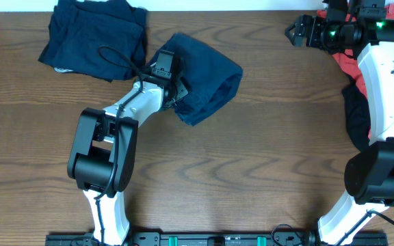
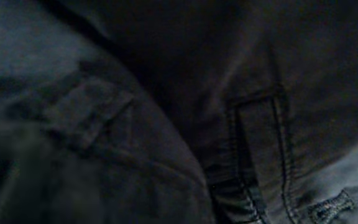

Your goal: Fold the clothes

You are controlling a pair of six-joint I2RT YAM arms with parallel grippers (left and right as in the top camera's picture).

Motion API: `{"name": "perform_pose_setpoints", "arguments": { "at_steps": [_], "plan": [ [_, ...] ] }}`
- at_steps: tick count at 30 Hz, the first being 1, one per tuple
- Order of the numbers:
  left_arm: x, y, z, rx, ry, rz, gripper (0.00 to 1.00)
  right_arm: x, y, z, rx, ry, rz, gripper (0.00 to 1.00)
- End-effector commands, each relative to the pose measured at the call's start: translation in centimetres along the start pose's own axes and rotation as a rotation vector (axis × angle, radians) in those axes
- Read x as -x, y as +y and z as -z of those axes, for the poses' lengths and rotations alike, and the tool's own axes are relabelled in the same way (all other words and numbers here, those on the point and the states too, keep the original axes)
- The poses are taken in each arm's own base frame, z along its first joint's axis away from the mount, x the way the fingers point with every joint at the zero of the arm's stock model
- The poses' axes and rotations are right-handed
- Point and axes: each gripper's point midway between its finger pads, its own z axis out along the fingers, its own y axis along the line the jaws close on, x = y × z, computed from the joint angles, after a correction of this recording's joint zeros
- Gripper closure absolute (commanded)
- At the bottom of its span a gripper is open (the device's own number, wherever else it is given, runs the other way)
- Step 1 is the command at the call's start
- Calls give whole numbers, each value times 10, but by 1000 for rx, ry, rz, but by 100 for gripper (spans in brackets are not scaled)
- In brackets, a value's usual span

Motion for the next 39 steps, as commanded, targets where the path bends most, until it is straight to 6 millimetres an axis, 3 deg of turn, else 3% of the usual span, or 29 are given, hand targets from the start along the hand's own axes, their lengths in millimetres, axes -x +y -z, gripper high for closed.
{"name": "perform_pose_setpoints", "arguments": {
  "at_steps": [1,7,10,20,32,39],
  "plan": [
    [-41,40,-37,116,122,10,94,1,0,3,-1,-5,17,1],
    [-38,38,-36,109,114,3,94,0,0,3,-2,2,14,1],
    [-31,28,-24,73,96,-52,94,-1,0,3,-2,6,13,1],
    [8,-11,55,-53,-59,-177,94,-2,-1,3,-2,9,11,1],
    [35,-42,122,-187,-206,-191,94,-2,-1,3,-2,9,11,1],
    [67,-77,176,-353,-390,-189,94,-2,-1,3,-3,9,11,1]
  ]
}}
